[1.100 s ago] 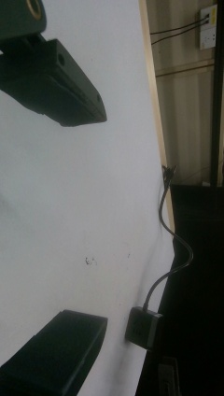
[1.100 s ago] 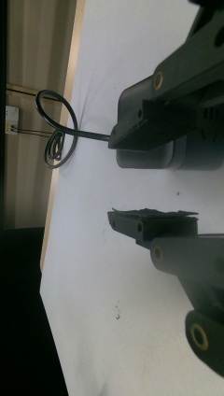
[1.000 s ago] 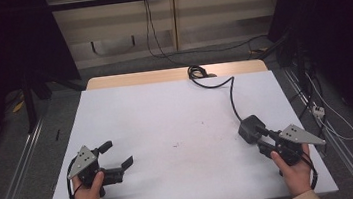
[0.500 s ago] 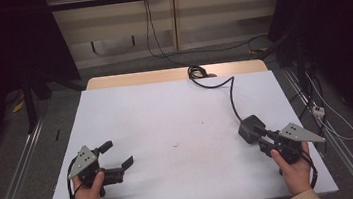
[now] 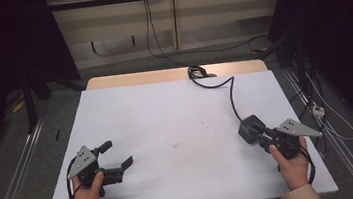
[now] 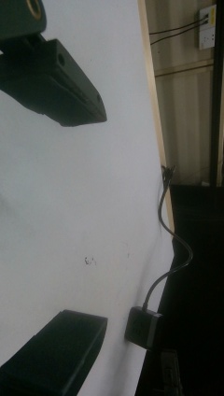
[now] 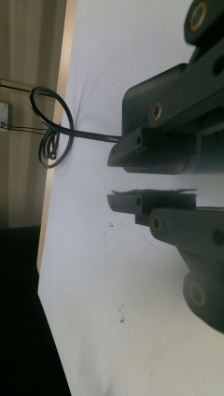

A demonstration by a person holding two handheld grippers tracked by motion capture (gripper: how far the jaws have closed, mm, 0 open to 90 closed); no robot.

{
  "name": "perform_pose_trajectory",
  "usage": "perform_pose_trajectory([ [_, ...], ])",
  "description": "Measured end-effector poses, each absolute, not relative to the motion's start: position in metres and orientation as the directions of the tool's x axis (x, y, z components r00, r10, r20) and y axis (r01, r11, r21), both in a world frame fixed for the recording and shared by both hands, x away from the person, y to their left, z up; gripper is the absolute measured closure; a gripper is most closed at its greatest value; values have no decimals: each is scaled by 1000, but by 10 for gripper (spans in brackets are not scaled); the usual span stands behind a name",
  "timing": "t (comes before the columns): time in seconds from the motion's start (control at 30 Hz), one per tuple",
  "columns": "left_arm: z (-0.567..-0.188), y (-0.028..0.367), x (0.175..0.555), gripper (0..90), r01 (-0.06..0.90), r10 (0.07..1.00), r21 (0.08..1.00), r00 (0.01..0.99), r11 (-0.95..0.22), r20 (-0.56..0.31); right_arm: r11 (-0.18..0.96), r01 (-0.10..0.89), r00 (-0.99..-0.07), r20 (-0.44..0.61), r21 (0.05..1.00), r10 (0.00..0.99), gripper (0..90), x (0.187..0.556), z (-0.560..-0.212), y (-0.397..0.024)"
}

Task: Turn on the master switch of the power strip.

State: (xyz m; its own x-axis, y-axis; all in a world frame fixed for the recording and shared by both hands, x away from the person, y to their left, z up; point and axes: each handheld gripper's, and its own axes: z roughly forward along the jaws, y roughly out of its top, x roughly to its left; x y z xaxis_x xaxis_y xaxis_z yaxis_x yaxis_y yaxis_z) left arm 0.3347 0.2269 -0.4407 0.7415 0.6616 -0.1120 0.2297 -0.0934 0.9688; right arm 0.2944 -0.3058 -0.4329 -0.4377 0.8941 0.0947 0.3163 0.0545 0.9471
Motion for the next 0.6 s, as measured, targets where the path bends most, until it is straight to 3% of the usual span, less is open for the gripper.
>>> perform_pose_trajectory([
  [0.6, -441, 226, 335, 33, 232, 659, 967, 744, -101, -110, 29, 334, -428, 124, 942, 895, 838, 300, -430, -310],
])
